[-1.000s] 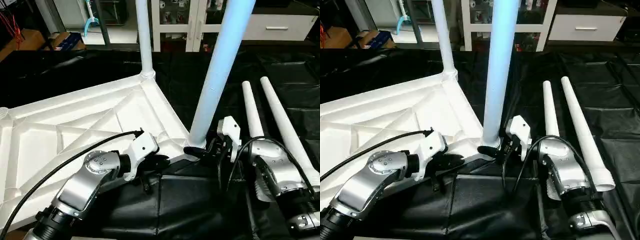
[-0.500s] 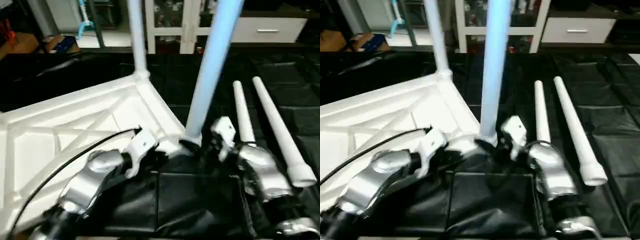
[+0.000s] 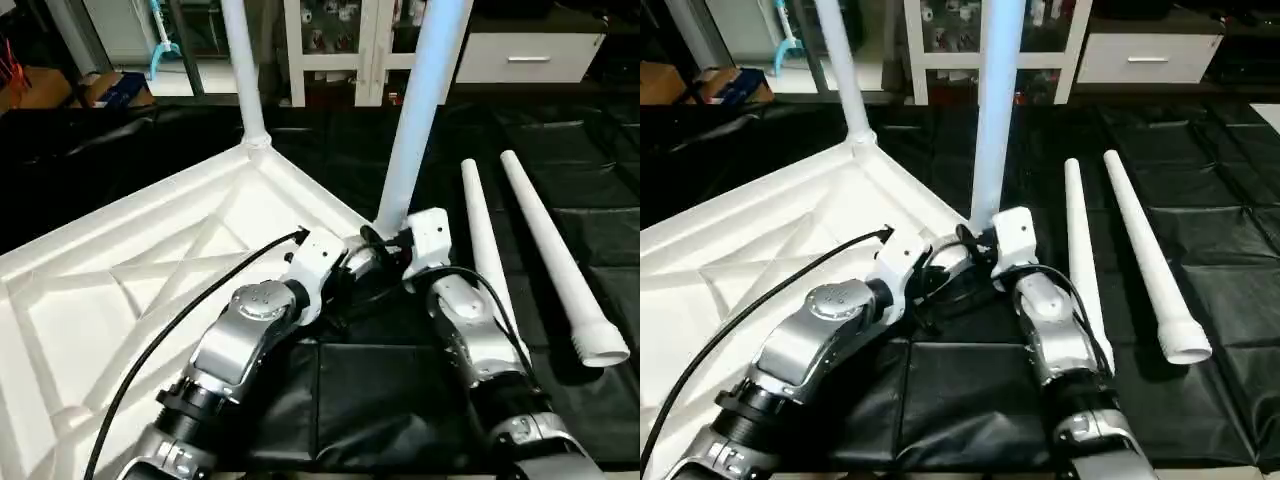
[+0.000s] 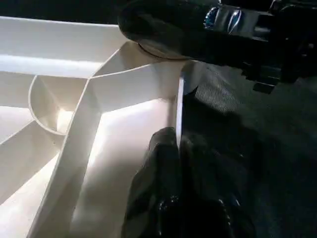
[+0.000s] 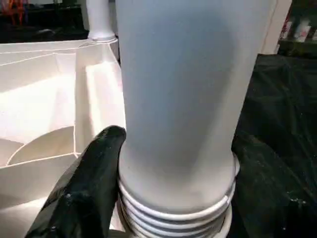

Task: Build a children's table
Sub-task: Rotate leg to tighten

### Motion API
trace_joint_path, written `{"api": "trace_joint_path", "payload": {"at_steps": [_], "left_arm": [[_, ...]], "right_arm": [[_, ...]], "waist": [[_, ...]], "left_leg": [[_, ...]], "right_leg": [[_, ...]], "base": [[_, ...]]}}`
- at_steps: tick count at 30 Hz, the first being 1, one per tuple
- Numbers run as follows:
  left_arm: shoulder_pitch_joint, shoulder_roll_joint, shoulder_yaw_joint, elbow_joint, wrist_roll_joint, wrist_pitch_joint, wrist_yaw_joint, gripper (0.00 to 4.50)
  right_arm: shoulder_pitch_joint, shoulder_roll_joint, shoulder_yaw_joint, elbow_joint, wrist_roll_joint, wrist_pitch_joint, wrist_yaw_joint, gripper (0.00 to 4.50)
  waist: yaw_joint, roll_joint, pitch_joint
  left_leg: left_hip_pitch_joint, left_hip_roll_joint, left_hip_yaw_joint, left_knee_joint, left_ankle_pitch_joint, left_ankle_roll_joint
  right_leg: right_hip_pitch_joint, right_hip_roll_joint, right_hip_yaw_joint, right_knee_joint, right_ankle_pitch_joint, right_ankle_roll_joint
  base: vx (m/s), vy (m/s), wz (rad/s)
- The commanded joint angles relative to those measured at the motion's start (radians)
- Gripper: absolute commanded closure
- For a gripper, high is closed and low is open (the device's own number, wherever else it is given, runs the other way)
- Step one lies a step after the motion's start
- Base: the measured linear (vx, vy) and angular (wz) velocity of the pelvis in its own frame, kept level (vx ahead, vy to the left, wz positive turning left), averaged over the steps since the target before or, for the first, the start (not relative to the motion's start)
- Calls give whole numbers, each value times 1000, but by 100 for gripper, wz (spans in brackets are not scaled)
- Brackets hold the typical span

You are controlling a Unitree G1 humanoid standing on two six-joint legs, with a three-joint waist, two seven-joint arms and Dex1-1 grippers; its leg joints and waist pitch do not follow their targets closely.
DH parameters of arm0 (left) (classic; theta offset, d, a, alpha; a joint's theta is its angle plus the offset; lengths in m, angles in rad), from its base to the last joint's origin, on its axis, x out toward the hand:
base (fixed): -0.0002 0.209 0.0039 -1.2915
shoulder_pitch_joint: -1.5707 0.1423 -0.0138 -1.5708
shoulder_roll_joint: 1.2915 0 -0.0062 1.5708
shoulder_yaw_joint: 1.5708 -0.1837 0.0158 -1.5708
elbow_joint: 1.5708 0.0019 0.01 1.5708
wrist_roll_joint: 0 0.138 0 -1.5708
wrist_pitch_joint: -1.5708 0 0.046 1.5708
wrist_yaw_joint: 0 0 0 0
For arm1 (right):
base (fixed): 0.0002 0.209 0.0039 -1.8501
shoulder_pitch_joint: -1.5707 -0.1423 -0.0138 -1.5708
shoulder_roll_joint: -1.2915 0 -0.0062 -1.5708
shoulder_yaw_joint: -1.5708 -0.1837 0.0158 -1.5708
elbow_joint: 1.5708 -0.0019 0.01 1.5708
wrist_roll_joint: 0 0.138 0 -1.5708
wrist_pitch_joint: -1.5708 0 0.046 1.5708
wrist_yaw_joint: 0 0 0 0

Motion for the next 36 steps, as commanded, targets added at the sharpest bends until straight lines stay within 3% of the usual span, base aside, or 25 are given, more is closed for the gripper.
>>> {"api": "trace_joint_path", "payload": {"at_steps": [1,4,9,11,15,17,20,21,22,25,27,30,33,34,36], "left_arm": [[6,-11,27,29,4,-23,49,450],[10,-7,28,31,4,-27,47,450],[11,-3,32,31,4,-26,42,450],[11,-4,31,31,5,-26,41,450],[13,-3,29,30,4,-26,36,450],[15,0,28,27,2,-26,32,450],[18,5,26,24,0,-29,23,450],[18,5,26,24,0,-29,23,450],[28,21,25,16,-2,-33,5,450],[44,46,15,-2,-8,-39,-32,450],[59,66,4,-18,-11,-37,-62,450],[88,112,-27,-53,-18,-51,-134,450],[135,183,-78,-112,-34,-69,-245,450],[166,231,-111,-162,-57,-73,-324,450],[186,261,-128,-197,-71,-62,-366,450]], "right_arm": [[33,29,25,77,-19,26,7,177],[24,31,20,81,-16,12,7,177],[15,36,10,85,-7,-26,19,177],[14,39,2,85,2,-32,27,121],[14,38,-3,71,12,-48,42,94],[13,33,-3,59,10,-54,45,74],[15,26,-5,36,15,-59,60,60],[15,26,-5,36,15,-59,60,33],[34,13,-5,-27,38,-51,110,26],[59,-6,-9,-103,82,-27,187,5],[69,-28,-9,-137,90,-25,215,5],[73,-78,-9,-168,85,-16,250,5],[65,-157,-3,-181,73,-2,327,5],[68,-209,4,-211,97,38,425,5],[77,-247,12,-247,120,82,501,5]], "waist": [[0,-11,-36],[0,-12,-38],[-1,-13,-36],[-1,-13,-35],[-2,-13,-34],[-2,-13,-38],[-2,-12,-38],[-1,-10,-39],[1,-14,-40],[4,-14,-43],[5,-15,-49],[5,-12,-47],[8,-10,-49],[7,-9,-45],[11,-7,-48]], "left_leg": [[11,94,-50,-102,-275,40],[9,95,-49,-101,-240,59],[9,96,-48,-102,-241,66],[10,96,-47,-103,-250,64],[7,97,-50,-105,-257,62],[6,97,-49,-103,-230,67],[3,97,-47,-99,-195,92],[4,98,-47,-99,-182,99],[4,96,-45,-96,-166,109],[4,98,-44,-92,-119,140],[-1,97,-46,-84,-59,175],[1,97,-44,-79,-13,210],[5,98,-44,-76,-2,216],[4,99,-43,-76,-6,221],[7,102,-43,-74,13,225]], "right_leg": [[15,-87,43,-78,-296,-202],[18,-87,43,-73,-252,-218],[17,-88,42,-75,-271,-222],[15,-87,43,-77,-288,-218],[16,-89,43,-78,-306,-211],[18,-88,43,-74,-268,-217],[20,-89,42,-70,-223,-233],[20,-88,42,-69,-211,-238],[23,-87,41,-67,-187,-239],[25,-87,41,-59,-110,-252],[32,-90,39,-48,-34,-262],[29,-87,36,-45,1,-271],[30,-82,32,-41,-5,-275],[29,-82,33,-41,-2,-275],[29,-81,32,-37,24,-280]], "base": [[0,0,0],[0,0,0],[0,0,0],[0,0,0],[0,0,0],[0,0,0],[0,0,0],[0,0,0],[0,0,0],[0,0,0],[0,0,0],[0,0,0],[0,0,0],[0,0,0],[0,0,0]]}}
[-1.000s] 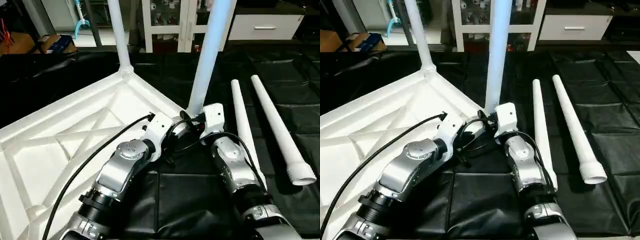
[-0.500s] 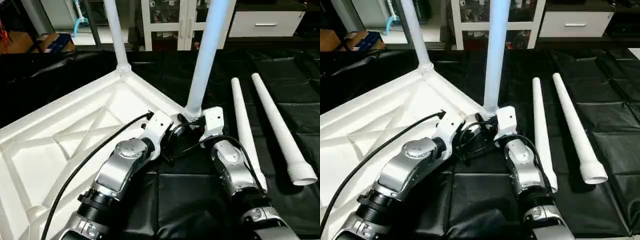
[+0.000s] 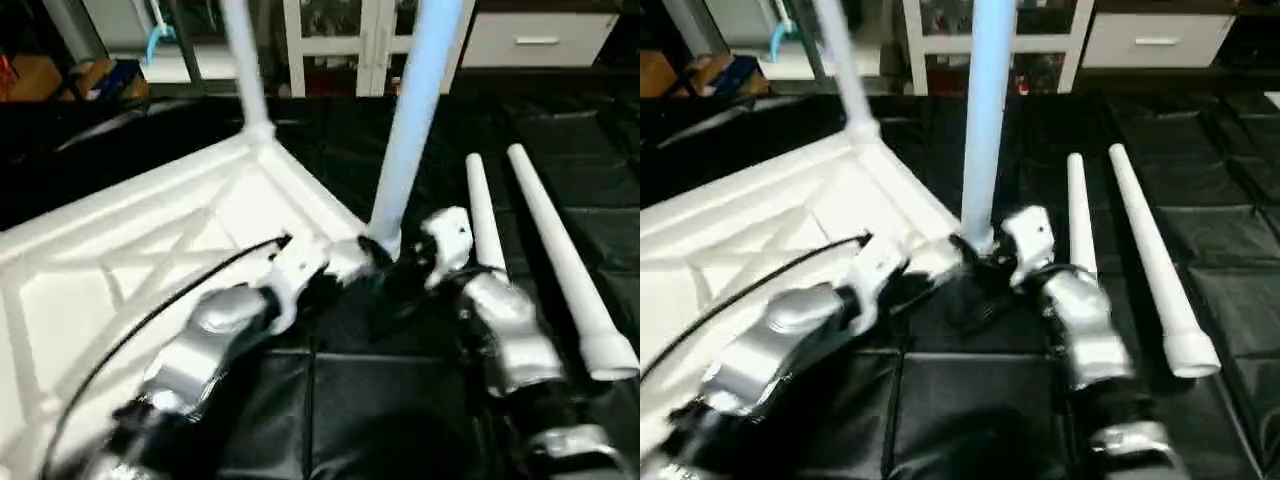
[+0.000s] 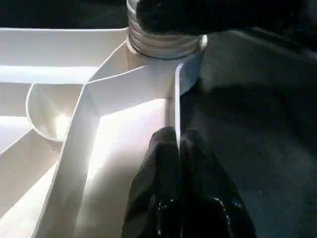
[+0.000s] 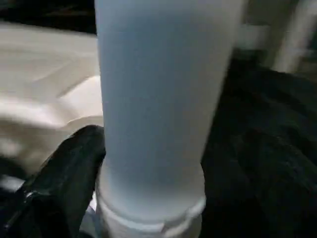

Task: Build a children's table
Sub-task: Rotate leg to tighten

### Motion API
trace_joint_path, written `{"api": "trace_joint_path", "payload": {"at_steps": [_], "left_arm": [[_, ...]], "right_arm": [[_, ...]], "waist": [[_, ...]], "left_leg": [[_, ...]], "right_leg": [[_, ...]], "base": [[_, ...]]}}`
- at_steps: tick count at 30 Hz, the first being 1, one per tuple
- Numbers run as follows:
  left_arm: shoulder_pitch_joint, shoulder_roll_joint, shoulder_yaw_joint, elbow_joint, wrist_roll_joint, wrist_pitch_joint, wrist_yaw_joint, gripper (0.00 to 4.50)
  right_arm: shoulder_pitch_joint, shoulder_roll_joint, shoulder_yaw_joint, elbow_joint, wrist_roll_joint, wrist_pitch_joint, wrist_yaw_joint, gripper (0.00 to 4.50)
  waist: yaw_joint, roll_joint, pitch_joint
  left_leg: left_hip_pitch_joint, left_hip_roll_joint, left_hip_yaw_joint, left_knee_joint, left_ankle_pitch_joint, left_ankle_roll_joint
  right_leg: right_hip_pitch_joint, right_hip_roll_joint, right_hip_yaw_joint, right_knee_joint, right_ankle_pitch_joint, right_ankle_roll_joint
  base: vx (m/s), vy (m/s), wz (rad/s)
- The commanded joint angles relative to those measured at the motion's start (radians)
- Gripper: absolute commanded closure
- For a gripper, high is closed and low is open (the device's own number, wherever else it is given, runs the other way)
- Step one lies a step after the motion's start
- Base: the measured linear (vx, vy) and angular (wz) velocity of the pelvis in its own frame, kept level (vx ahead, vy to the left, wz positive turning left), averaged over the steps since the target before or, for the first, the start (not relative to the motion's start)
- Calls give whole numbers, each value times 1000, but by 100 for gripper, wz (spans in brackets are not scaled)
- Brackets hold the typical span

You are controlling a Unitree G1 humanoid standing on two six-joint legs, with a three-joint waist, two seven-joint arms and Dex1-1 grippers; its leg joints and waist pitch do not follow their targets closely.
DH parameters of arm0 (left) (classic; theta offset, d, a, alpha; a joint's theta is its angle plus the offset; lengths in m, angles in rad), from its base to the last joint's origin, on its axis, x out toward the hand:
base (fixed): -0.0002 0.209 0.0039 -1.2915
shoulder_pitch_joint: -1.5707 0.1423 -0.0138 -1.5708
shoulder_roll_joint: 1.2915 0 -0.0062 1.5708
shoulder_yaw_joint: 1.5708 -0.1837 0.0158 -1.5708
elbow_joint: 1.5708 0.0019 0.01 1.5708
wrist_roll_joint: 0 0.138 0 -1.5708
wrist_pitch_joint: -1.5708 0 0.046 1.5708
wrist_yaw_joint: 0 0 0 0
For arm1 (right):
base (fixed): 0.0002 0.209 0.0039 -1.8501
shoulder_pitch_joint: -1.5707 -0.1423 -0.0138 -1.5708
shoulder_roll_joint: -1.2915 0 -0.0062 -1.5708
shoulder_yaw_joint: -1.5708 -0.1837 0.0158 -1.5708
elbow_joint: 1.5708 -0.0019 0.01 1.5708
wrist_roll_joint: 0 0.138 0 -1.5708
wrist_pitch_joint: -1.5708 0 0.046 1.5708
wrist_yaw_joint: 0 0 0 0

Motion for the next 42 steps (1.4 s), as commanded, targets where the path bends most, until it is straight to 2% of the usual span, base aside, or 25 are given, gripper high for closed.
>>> {"api": "trace_joint_path", "payload": {"at_steps": [1,3,6,10,12,14,15,18,20,23,24,27,29,32,33,42], "left_arm": [[54,24,-93,-6,-25,30,-112,450],[76,58,-110,-35,-26,35,-145,450],[86,71,-110,-42,-28,36,-154,450],[87,81,-110,-47,-29,33,-160,450],[86,86,-110,-49,-32,34,-162,450],[86,86,-110,-49,-32,34,-162,450],[87,91,-110,-55,-31,38,-168,450],[90,96,-110,-60,-29,41,-173,450],[90,97,-110,-60,-28,41,-174,450],[93,102,-111,-62,-31,42,-175,450],[94,103,-111,-62,-31,42,-175,450],[94,103,-111,-62,-31,42,-175,450],[93,104,-109,-59,-31,41,-175,450],[91,103,-110,-56,-30,40,-176,450],[90,102,-110,-54,-30,39,-176,450],[88,100,-109,-49,-30,37,-173,450]], "right_arm": [[2,-33,-25,-18,19,50,33,5],[17,-92,-6,-61,53,78,152,5],[25,-145,8,-98,99,118,268,5],[26,-195,22,-121,142,170,385,5],[19,-203,24,-116,151,190,415,5],[19,-203,24,-116,151,190,415,5],[11,-212,32,-103,147,198,443,21],[4,-217,37,-85,141,198,464,21],[3,-218,38,-84,140,199,466,55],[4,-223,44,-78,143,204,479,68],[5,-222,45,-78,143,205,482,91],[7,-220,44,-79,140,206,486,105],[10,-214,44,-77,136,205,490,135],[12,-212,43,-74,137,203,493,149],[13,-212,43,-73,138,203,493,168],[23,-205,41,-77,139,211,498,202]], "waist": [[2,-12,-48],[12,-12,-54],[21,-13,-55],[27,-19,-50],[28,-20,-49],[27,-21,-51],[28,-20,-52],[29,-21,-54],[30,-20,-55],[31,-20,-55],[32,-21,-55],[34,-21,-54],[36,-20,-54],[36,-18,-54],[36,-19,-55],[37,-20,-58]], "left_leg": [[19,94,-42,-65,11,217],[23,96,-43,-61,42,225],[26,97,-42,-57,60,233],[24,96,-41,-59,22,220],[25,95,-40,-61,-14,202],[25,94,-41,-61,-10,192],[25,94,-41,-59,-6,191],[24,93,-42,-57,16,198],[24,93,-42,-55,25,203],[23,92,-42,-54,21,205],[23,92,-42,-53,19,204],[24,92,-41,-53,8,200],[23,92,-42,-53,0,191],[24,92,-42,-54,-6,186],[24,92,-42,-53,-8,183],[23,91,-42,-49,15,196]], "right_leg": [[42,-85,38,-38,32,-283],[44,-85,37,-32,68,-289],[41,-84,36,-29,81,-295],[43,-87,36,-35,25,-295],[45,-89,38,-40,-23,-294],[45,-88,39,-39,-26,-293],[45,-88,38,-37,-20,-295],[46,-88,37,-33,5,-297],[45,-87,37,-32,13,-299],[45,-87,36,-32,5,-299],[46,-87,36,-32,-1,-299],[45,-87,37,-33,-18,-298],[45,-87,37,-34,-31,-297],[44,-86,37,-33,-30,-297],[45,-86,37,-33,-31,-297],[47,-86,37,-29,-1,-302]], "base": [[0,0,0],[0,0,0],[0,0,0],[0,0,0],[0,0,0],[0,0,0],[0,0,0],[0,0,0],[0,0,0],[0,0,0],[0,0,0],[0,0,0],[0,0,0],[0,0,0],[0,0,0],[0,0,0]]}}
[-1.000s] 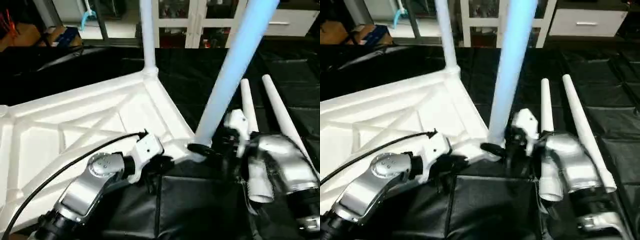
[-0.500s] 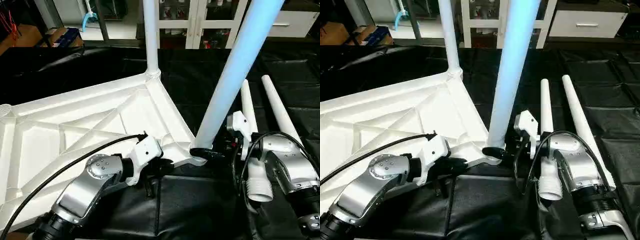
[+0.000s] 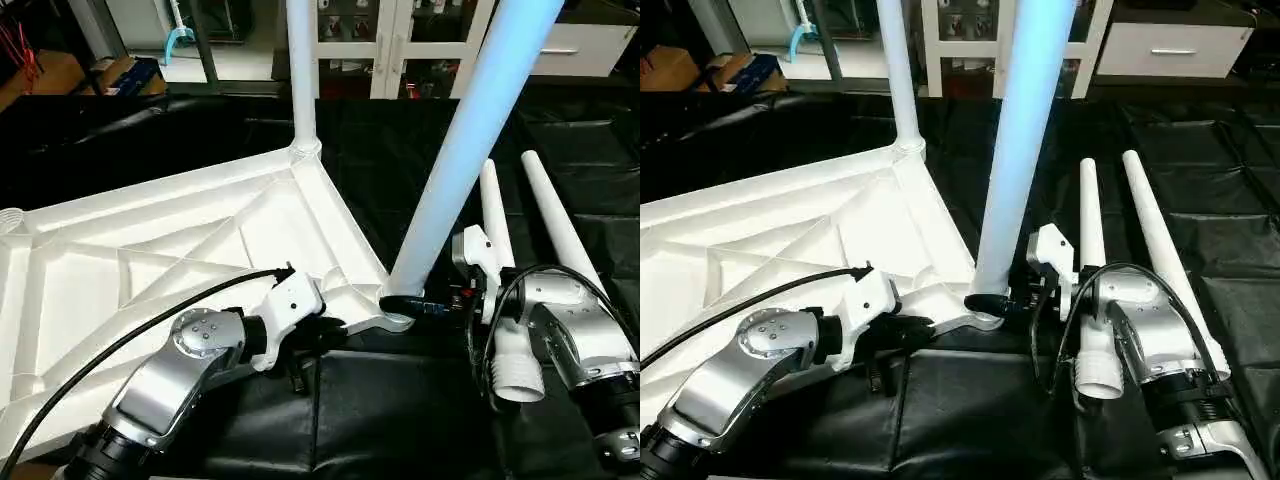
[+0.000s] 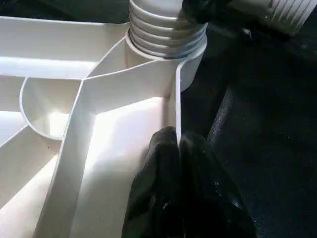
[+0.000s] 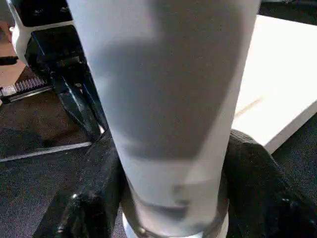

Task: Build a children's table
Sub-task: Rotate leg to tighten

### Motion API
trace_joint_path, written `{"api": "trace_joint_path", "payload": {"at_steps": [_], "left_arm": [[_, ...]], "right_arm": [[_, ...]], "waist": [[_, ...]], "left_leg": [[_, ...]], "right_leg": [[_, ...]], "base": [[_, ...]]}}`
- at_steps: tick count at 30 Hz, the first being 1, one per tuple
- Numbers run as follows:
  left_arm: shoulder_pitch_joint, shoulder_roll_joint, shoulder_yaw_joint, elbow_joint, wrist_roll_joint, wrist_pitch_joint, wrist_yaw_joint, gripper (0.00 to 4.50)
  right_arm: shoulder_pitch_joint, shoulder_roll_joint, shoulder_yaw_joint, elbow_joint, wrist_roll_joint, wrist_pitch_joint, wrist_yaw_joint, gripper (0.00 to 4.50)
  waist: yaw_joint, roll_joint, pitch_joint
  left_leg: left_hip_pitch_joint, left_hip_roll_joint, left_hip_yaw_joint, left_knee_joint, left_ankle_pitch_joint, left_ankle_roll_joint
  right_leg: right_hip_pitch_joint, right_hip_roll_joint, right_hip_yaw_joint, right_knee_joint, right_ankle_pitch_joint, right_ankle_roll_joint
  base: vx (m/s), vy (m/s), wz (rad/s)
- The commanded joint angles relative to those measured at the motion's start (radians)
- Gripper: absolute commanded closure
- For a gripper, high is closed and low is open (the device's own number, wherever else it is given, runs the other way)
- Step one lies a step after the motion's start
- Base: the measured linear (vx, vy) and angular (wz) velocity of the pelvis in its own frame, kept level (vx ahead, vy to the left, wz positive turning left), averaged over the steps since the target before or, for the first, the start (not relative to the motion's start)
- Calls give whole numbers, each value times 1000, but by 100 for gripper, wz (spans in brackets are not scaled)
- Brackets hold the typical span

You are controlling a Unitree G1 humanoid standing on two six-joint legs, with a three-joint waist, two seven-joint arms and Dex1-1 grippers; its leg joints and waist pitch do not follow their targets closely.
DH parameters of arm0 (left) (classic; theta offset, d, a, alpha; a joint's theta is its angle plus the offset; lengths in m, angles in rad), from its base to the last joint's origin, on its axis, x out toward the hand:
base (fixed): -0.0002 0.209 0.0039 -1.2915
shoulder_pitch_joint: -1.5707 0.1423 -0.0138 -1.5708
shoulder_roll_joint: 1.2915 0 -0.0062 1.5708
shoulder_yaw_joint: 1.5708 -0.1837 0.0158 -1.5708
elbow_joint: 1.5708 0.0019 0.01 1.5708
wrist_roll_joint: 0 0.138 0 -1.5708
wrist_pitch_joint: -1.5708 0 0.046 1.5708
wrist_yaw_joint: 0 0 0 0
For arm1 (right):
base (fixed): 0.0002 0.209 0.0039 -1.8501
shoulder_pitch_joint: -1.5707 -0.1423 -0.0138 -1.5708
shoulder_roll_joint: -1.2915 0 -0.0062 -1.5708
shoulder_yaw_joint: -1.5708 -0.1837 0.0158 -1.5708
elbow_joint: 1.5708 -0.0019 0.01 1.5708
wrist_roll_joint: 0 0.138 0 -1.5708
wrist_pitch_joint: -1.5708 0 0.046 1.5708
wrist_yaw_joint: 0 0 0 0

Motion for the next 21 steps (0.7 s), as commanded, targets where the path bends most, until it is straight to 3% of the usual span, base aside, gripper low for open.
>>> {"api": "trace_joint_path", "payload": {"at_steps": [1,7,8,10,12,16,21], "left_arm": [[33,16,-55,43,10,33,-26,450],[31,6,-50,48,7,37,-16,450],[27,-9,-45,54,4,47,-2,450],[24,-18,-42,58,3,55,7,450],[9,-45,-36,78,10,69,40,450],[-29,-98,-15,120,22,91,107,450],[-124,-234,86,221,47,135,321,450]], "right_arm": [[14,3,-4,8,-4,5,-6,203],[5,38,-23,54,-21,-11,-85,203],[4,62,-29,77,-40,-23,-142,203],[5,76,-30,87,-49,-28,-173,206],[9,111,-27,104,-69,-30,-239,206],[16,176,-22,130,-104,-23,-356,207],[18,297,-41,195,-179,-64,-654,207]], "waist": [[-1,-17,-60],[-3,-17,-56],[-5,-17,-51],[-14,-17,-39],[-20,-17,-38],[-31,-19,-34],[-42,-17,-27]], "left_leg": [[21,90,-42,-64,14,194],[20,90,-42,-67,-8,187],[22,90,-40,-71,-47,170],[27,90,-45,-86,-180,96],[32,89,-47,-91,-234,53],[30,86,-51,-98,-284,13],[35,82,-55,-103,-370,-33]], "right_leg": [[45,-85,36,-46,-2,-301],[44,-86,36,-50,-35,-302],[42,-86,36,-57,-84,-298],[42,-87,38,-74,-256,-273],[39,-87,41,-80,-317,-252],[34,-86,43,-89,-383,-216],[18,-86,43,-103,-501,-168]], "base": [[0,0,0],[0,0,0],[0,0,0],[0,0,0],[0,0,0],[0,0,0],[0,0,0]]}}
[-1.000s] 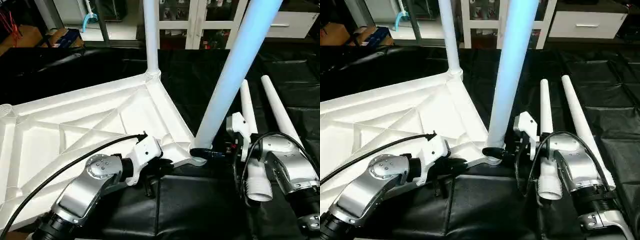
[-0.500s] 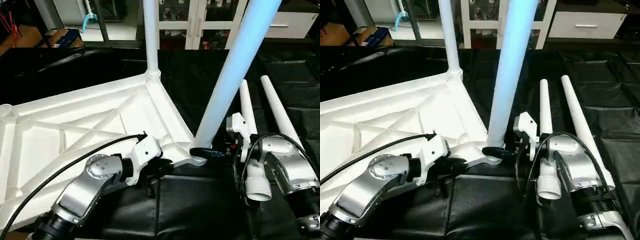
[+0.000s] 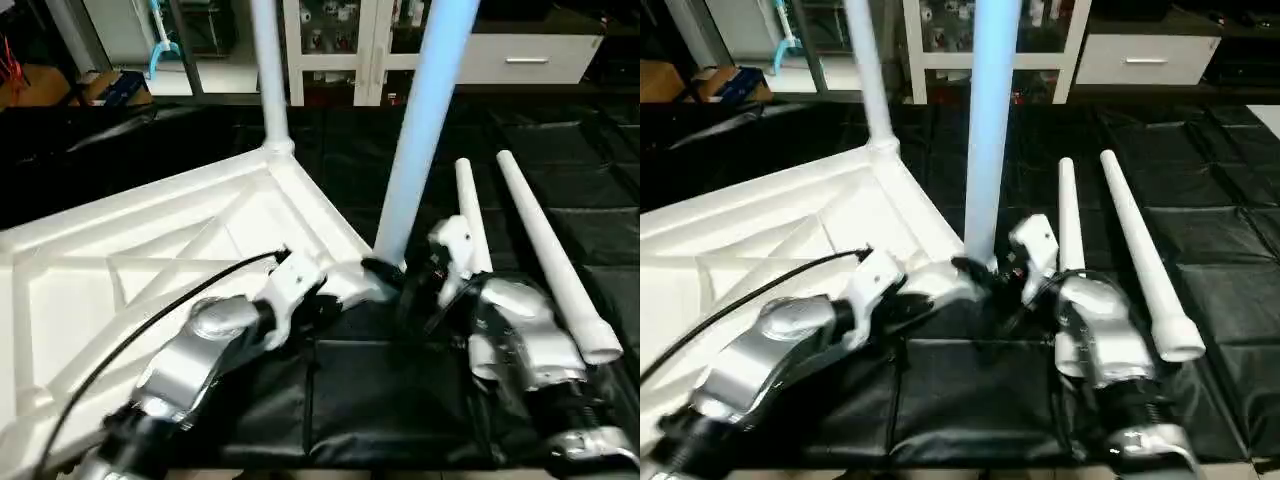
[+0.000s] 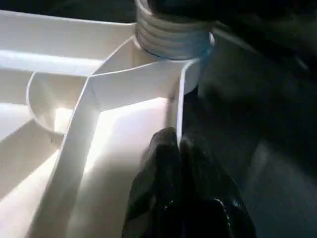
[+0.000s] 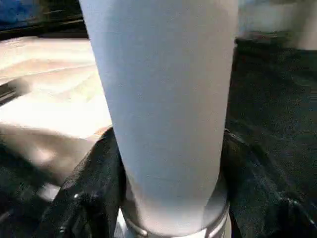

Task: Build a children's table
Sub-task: Rotate leg to tighten

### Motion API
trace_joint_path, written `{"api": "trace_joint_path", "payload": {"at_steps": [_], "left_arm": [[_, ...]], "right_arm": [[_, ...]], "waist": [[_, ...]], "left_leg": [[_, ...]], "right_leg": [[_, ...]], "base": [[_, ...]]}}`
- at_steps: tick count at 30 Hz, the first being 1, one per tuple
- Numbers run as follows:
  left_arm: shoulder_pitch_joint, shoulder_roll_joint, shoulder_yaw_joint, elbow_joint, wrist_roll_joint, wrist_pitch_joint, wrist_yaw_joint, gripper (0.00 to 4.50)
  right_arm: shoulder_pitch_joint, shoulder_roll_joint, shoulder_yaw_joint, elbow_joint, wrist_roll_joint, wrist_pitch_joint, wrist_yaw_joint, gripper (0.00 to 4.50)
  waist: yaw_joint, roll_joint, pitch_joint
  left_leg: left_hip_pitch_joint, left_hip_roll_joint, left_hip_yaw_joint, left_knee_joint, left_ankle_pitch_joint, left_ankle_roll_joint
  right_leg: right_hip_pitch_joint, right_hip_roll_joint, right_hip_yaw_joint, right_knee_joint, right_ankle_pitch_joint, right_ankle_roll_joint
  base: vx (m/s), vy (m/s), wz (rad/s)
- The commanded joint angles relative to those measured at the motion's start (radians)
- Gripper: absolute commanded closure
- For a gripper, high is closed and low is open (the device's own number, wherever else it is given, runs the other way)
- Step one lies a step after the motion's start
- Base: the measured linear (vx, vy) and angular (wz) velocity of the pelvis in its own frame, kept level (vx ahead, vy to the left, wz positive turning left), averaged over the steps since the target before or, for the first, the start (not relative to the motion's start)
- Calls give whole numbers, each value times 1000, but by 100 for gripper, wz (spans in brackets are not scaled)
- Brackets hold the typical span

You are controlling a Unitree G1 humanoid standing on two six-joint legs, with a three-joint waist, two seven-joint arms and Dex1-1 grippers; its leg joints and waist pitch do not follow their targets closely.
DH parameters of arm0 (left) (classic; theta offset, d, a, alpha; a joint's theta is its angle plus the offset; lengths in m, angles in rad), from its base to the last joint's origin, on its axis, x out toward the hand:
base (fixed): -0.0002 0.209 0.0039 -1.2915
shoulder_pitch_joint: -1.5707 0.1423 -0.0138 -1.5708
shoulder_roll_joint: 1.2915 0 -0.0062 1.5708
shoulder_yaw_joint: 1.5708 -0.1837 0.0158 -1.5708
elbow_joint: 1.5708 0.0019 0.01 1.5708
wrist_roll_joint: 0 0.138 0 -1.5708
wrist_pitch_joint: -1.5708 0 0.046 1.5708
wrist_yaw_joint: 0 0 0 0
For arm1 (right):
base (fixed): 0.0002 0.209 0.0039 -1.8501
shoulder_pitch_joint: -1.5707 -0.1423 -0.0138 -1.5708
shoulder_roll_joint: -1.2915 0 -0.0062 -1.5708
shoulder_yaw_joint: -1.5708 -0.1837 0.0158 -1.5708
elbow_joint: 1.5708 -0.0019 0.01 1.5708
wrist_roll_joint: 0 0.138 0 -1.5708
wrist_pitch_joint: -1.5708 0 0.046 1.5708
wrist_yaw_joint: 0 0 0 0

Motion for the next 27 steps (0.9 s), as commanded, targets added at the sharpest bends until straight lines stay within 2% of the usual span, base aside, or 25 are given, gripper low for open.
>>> {"api": "trace_joint_path", "payload": {"at_steps": [1,3,4,5,9,11,14,16,18,20,21,24,25,26,27], "left_arm": [[-15,-43,21,56,4,29,102,450],[-29,-67,34,77,7,21,136,450],[-34,-75,36,87,10,18,147,450],[-36,-80,37,93,13,16,153,450],[-41,-89,36,103,16,7,148,450],[-40,-87,35,101,16,5,143,450],[-40,-89,39,105,20,6,146,450],[-36,-80,36,105,20,4,143,450],[-35,-77,35,105,20,3,140,450],[-26,-57,20,96,23,-7,113,450],[-18,-43,9,86,23,-11,92,450],[7,1,-27,54,21,-26,22,450],[22,25,-45,35,16,-32,-16,450],[22,25,-45,35,16,-32,-16,450],[56,74,-73,-15,-6,-39,-98,450]], "right_arm": [[35,40,34,75,-81,18,-132,207],[43,82,21,79,-85,13,-211,207],[51,105,20,78,-89,9,-238,207],[56,120,21,76,-90,7,-252,208],[54,159,7,70,-83,-11,-283,209],[46,160,3,72,-75,-19,-276,209],[40,163,-1,76,-75,-38,-279,209],[43,169,3,45,-32,-40,-213,209],[46,168,7,32,-21,-31,-187,153],[49,159,14,-10,1,-26,-131,137],[48,148,20,-33,10,-26,-98,137],[49,114,29,-85,50,9,-15,97],[53,91,35,-112,64,26,24,97],[53,91,35,-112,64,26,24,88],[60,35,39,-161,85,58,91,79]], "waist": [[-6,-8,-34],[-7,-5,-35],[-7,-4,-33],[-6,-7,-33],[-12,-4,-28],[-13,-4,-29],[-12,-3,-32],[-11,-2,-33],[-10,-2,-33],[-7,-3,-33],[-7,-4,-34],[-4,-5,-35],[-3,-6,-37],[-3,-6,-37],[0,-4,-40]], "left_leg": [[23,81,-58,-104,-381,-26],[17,82,-61,-108,-382,-20],[18,82,-60,-109,-391,-18],[25,81,-58,-108,-416,-20],[27,79,-63,-113,-481,-27],[24,79,-64,-116,-488,-26],[23,81,-62,-119,-461,-21],[18,84,-60,-123,-429,-12],[16,85,-58,-123,-416,-7],[16,85,-55,-120,-397,4],[9,86,-58,-122,-378,12],[10,87,-53,-118,-331,36],[6,87,-53,-117,-307,48],[6,87,-53,-117,-307,48],[6,90,-53,-117,-259,65]], "right_leg": [[6,-86,38,-94,-503,-161],[10,-88,37,-96,-488,-151],[5,-87,38,-99,-492,-148],[-2,-85,39,-103,-504,-140],[-10,-84,37,-109,-553,-110],[-8,-84,37,-109,-547,-103],[-6,-84,38,-108,-487,-115],[0,-85,40,-104,-423,-135],[2,-85,41,-102,-399,-146],[5,-88,44,-102,-386,-159],[12,-91,44,-99,-383,-161],[11,-93,46,-100,-365,-177],[18,-94,46,-98,-356,-177],[18,-94,46,-98,-356,-177],[22,-93,44,-94,-305,-189]], "base": [[0,0,0],[0,0,0],[0,0,0],[0,0,0],[0,0,0],[0,0,0],[0,0,0],[0,0,0],[0,0,0],[0,0,0],[0,0,0],[0,0,0],[0,0,0],[0,0,0],[0,0,0]]}}
